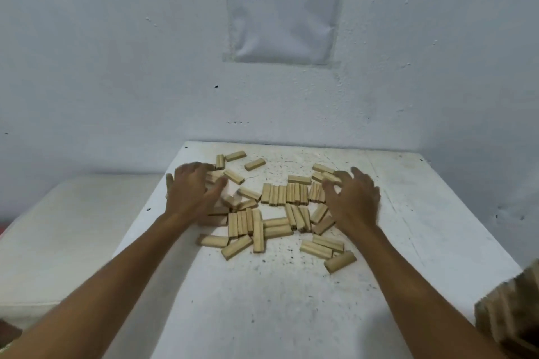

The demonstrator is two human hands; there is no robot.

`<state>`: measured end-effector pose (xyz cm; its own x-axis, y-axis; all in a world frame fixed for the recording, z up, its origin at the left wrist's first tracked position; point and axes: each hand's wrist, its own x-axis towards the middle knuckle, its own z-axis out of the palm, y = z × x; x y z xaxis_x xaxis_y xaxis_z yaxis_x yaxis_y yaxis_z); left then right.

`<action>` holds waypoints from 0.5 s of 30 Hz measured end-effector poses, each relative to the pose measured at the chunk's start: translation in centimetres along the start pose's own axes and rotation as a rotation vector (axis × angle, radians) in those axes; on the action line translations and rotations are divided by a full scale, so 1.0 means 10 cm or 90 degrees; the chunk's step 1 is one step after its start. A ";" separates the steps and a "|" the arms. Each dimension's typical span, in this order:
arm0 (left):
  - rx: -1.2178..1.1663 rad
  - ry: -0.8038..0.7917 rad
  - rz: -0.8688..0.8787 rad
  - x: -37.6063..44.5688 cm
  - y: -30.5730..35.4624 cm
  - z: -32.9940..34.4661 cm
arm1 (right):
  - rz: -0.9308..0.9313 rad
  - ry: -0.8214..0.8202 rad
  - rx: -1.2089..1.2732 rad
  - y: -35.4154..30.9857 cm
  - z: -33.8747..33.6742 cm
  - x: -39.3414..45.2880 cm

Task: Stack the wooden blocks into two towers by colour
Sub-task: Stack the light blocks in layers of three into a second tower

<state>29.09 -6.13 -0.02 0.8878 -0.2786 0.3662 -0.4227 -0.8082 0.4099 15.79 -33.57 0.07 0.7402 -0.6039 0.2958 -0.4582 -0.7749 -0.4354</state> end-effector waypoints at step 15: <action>0.028 -0.270 0.161 0.58 0.20 0.41 | -0.109 -0.307 -0.065 -0.44 0.42 0.50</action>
<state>34.10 -11.52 -0.51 0.7575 -0.6486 0.0735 -0.6350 -0.7062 0.3131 23.53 -32.36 -0.09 0.9402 -0.3309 -0.0809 -0.3388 -0.8836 -0.3232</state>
